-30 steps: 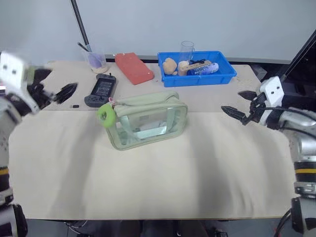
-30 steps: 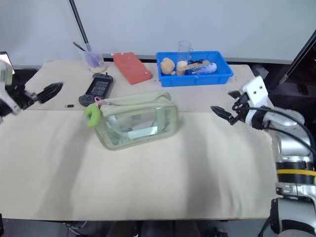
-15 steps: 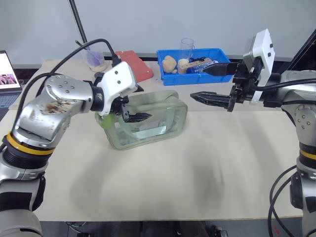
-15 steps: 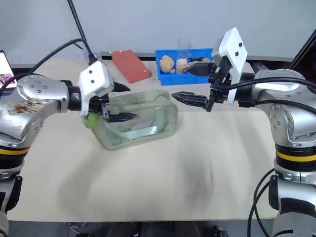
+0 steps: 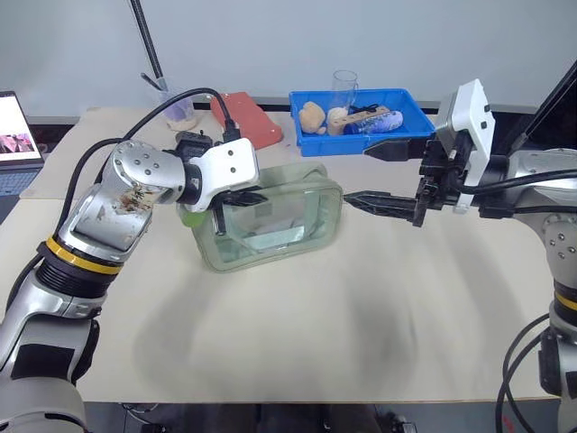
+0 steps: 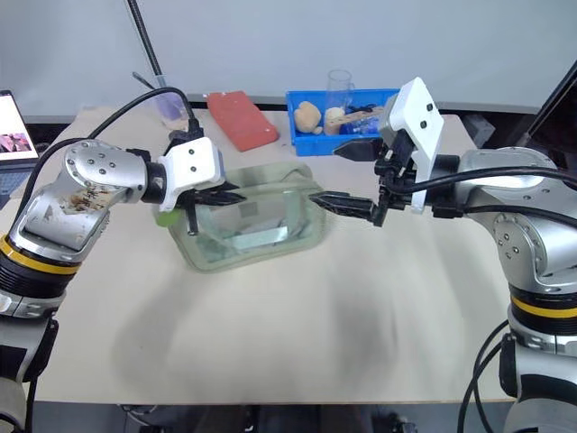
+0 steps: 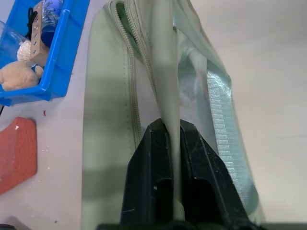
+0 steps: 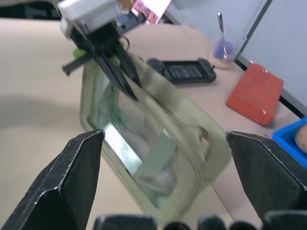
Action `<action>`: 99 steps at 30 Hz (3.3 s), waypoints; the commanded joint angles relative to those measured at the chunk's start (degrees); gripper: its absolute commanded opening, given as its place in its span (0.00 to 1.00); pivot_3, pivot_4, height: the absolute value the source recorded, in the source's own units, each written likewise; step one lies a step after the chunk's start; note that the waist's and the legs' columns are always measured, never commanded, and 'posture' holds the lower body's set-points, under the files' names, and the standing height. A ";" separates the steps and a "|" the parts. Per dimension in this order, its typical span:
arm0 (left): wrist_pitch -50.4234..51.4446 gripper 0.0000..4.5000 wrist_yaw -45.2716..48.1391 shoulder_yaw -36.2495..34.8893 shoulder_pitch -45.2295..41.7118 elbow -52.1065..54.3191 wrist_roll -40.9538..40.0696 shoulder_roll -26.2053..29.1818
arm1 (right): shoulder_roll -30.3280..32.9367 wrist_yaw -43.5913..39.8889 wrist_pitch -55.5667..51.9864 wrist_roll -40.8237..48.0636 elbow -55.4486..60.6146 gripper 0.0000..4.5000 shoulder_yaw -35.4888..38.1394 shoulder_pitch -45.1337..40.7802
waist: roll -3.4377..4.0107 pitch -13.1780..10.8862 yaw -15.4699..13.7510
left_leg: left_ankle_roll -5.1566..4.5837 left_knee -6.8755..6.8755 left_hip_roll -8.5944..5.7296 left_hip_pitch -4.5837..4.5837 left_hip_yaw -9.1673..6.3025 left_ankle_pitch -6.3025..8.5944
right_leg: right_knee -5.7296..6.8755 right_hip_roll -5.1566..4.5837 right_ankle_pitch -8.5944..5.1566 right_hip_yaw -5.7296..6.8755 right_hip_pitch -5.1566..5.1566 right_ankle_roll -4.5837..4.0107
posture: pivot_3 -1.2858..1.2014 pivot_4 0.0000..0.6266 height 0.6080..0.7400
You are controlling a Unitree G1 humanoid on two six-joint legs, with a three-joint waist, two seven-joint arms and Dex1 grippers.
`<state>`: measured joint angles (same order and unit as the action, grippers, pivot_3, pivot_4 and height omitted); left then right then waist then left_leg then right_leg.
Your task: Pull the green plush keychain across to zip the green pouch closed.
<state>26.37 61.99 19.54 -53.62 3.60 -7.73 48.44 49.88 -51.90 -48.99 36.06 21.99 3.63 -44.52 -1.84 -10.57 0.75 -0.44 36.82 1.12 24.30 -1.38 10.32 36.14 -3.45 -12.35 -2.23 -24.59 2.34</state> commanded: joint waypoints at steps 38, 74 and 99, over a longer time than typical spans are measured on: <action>10.55 1.00 13.25 -19.11 1.29 9.19 -19.38 3.37 | 3.51 -6.27 4.14 -2.18 -0.11 1.00 -2.26 -1.89 | 0.01 0.00 0.44 | -0.01 0.12 0.05 -0.01 0.00 0.00 | 0.09 0.04 0.06 0.00 0.00 -0.07 | 0.52 0.24 1.00; 23.75 1.00 -4.74 -39.28 16.04 -2.69 -35.01 6.81 | -2.99 -12.63 36.34 -25.48 -10.37 0.00 -15.75 2.67 | 0.00 0.00 0.23 | 0.00 0.18 0.07 -0.41 0.01 0.00 | 0.43 0.11 -0.06 -0.06 0.22 -0.05 | 0.52 0.24 1.00; 29.76 0.23 -18.48 -44.73 30.29 4.58 -42.20 -4.24 | -5.63 -13.31 34.04 -25.45 -10.40 0.00 -14.92 1.67 | -0.03 0.02 0.11 | 0.04 0.18 0.06 -0.55 0.00 -0.02 | 0.60 0.06 0.15 -0.10 0.26 -0.48 | 0.52 0.24 1.00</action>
<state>56.24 43.81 -24.24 -22.68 7.03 -49.15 43.81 44.32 -65.08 -14.80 10.27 10.42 -12.53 -41.70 -1.87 -10.55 0.85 -0.40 37.00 1.18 23.75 -1.37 10.30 36.75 -3.38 -12.20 -2.32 -24.34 1.86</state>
